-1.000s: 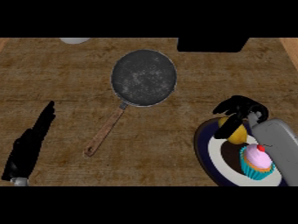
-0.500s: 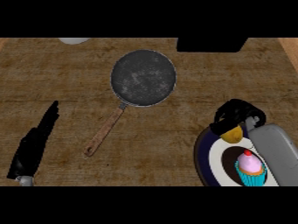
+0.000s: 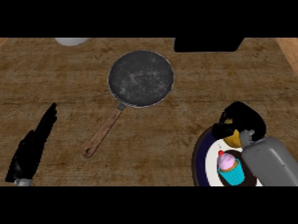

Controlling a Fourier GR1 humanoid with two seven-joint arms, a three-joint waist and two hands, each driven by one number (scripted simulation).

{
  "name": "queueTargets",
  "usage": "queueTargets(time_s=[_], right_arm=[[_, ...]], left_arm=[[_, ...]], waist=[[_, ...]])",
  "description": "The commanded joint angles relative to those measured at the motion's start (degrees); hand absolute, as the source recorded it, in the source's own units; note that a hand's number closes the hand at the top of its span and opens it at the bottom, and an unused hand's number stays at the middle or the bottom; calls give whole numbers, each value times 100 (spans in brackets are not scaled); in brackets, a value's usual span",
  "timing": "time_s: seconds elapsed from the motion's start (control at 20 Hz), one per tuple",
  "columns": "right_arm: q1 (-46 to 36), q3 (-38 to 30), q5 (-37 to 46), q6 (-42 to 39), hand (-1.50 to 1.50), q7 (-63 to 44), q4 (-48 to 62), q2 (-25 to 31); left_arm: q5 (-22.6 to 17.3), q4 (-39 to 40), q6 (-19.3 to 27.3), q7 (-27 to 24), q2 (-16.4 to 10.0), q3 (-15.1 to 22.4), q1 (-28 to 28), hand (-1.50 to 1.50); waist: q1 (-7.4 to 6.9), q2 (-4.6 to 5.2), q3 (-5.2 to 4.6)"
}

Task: Pick the lemon from the plate and place it in the pan

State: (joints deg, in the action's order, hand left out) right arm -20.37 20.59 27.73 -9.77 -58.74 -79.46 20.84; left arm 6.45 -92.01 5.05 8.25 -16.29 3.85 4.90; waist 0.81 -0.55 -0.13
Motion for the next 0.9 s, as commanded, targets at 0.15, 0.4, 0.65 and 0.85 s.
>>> queueTargets(time_s=[0.15, 0.4, 0.65, 0.85], right_arm=[[-413, 572, 2145, 1050, 150, -394, -1171, 422], [-975, 702, 3000, 978, 150, -433, -1646, 276], [-1788, 335, 3147, 1345, 150, 160, -681, -505], [-2558, -169, 2792, 1285, 150, 397, 82, -1060]], left_arm=[[-114, 168, -121, -160, -89, -168, -23, 0], [87, 36, -18, -195, 89, 54, 164, 0], [3, -200, -204, 64, 37, -12, 21, 0], [15, -12, -307, -231, -7, -87, 76, 0]], waist=[[-2, -1, -3], [-118, 34, 8], [-195, 64, 14], [-199, 67, 12]])
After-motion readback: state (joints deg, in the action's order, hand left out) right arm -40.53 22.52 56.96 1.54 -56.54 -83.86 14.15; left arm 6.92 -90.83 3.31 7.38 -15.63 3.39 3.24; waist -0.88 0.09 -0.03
